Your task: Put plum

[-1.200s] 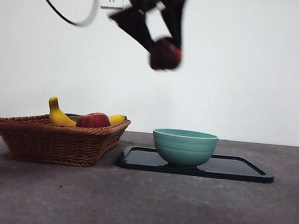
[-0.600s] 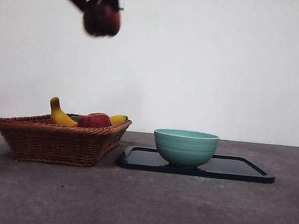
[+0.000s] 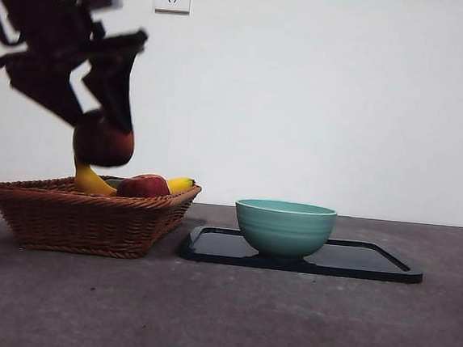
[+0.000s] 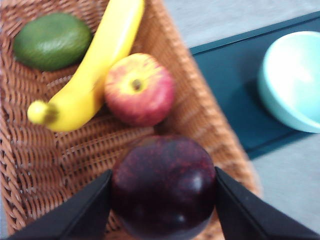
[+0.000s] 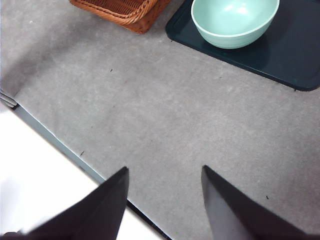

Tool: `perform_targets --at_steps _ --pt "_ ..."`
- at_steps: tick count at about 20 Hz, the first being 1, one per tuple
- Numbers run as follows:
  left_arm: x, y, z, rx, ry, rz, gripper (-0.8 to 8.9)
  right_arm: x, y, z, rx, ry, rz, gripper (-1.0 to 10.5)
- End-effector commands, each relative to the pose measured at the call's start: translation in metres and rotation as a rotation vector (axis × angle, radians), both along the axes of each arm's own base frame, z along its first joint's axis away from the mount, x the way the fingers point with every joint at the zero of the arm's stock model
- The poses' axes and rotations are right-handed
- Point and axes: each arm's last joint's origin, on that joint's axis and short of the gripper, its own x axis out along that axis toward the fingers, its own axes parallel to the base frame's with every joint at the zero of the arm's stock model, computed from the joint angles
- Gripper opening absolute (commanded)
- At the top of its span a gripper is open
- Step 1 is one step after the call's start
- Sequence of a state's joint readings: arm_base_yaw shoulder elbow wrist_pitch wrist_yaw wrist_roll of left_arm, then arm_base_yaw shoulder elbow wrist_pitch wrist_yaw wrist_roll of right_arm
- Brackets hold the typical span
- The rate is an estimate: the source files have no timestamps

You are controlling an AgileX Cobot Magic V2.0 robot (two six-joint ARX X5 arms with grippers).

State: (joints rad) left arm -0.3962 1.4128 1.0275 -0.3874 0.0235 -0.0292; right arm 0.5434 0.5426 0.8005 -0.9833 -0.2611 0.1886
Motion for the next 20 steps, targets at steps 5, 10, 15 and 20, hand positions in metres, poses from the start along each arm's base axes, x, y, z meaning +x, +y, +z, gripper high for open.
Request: perform_targets --at_steps 5,10,15,20 --pt "0.006 0.012 -0.035 0.030 -0.068 0.018 2.14 0.000 0.001 0.003 0.014 -0.010 0.002 2.3" --pt "0.016 0.010 -0.055 0.055 -0.040 0.009 2.14 0.001 0.001 0.005 0.025 -0.020 -0.001 2.3" --pt "0.025 0.007 -0.078 0.089 0.010 -0.008 2.17 0.001 0.001 0.005 0.026 -0.019 -0.003 2.3" --pt "0.025 0.007 -0.079 0.087 0.010 -0.007 3.62 0.001 0.001 0.005 0.026 -0.018 -0.004 2.3"
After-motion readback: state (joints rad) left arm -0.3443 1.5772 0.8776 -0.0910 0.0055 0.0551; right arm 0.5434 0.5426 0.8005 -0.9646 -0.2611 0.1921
